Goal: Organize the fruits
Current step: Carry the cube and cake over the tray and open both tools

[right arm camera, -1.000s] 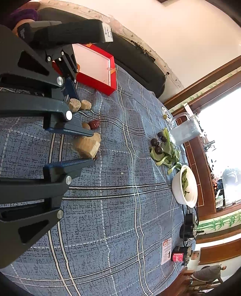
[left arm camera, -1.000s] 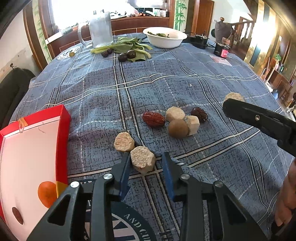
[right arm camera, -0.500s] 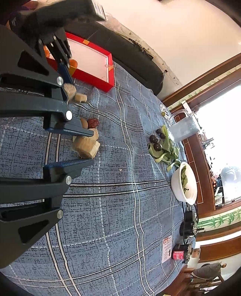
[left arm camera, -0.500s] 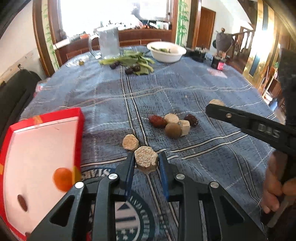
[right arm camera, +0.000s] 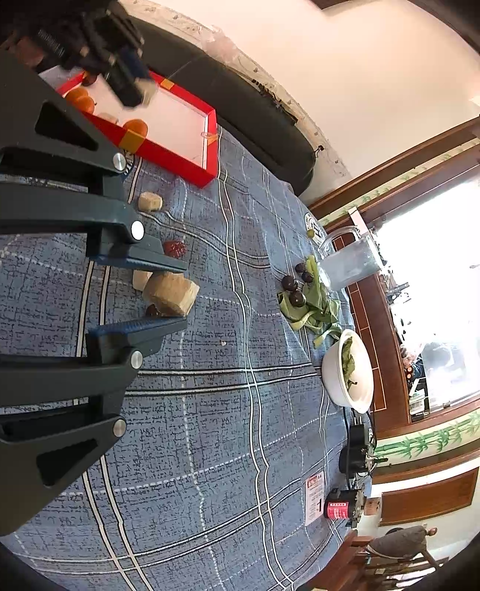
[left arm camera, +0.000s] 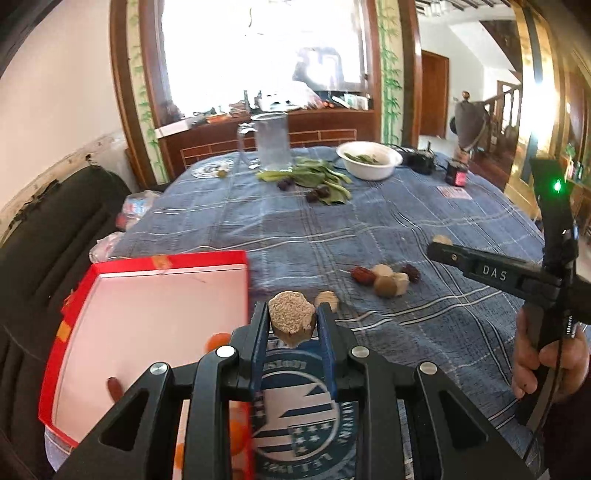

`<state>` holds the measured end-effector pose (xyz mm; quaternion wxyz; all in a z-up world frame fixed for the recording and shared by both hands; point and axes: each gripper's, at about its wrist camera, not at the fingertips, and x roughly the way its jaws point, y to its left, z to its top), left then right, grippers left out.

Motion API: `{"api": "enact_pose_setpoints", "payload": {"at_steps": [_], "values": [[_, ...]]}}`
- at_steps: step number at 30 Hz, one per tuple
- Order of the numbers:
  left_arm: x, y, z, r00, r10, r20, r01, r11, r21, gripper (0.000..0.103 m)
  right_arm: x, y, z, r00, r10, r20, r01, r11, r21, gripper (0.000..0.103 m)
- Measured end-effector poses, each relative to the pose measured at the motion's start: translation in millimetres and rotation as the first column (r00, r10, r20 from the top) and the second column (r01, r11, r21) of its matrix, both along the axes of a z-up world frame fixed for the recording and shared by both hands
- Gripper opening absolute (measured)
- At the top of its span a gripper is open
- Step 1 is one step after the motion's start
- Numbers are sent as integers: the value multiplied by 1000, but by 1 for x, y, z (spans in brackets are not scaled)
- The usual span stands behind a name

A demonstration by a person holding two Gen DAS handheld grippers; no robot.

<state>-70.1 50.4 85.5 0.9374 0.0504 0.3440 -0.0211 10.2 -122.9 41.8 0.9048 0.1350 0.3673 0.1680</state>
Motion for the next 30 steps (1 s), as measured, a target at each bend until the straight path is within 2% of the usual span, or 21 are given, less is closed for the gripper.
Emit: {"api": "enact_pose_setpoints", "payload": {"at_steps": [7, 10, 13, 19, 24, 30], "values": [[-17, 44, 5, 994, 98, 50, -98, 995, -1, 25, 1, 7, -7, 999, -44, 27, 46, 993, -107, 25], [-25, 68, 3, 986, 155, 70, -156, 988, 15, 25, 2, 13, -9, 998, -54, 14, 55, 991, -121, 25], [-30, 90, 0, 977, 202, 67, -203, 979, 10, 25, -7, 33, -1, 999, -21, 34, 26, 991, -130, 25], [-39, 134, -5, 955, 293, 53, -293, 956, -16, 25, -35, 113, 17, 984, 167, 63, -164, 985, -48, 26], [-43, 173, -15, 926, 375, 28, -374, 927, -35, 25, -52, 183, 19, 941, 337, 45, -335, 941, -38, 26], [-42, 192, -31, 909, 416, -11, -416, 909, -27, 25, -65, 242, 10, 896, 444, 6, -443, 895, -50, 26]]}}
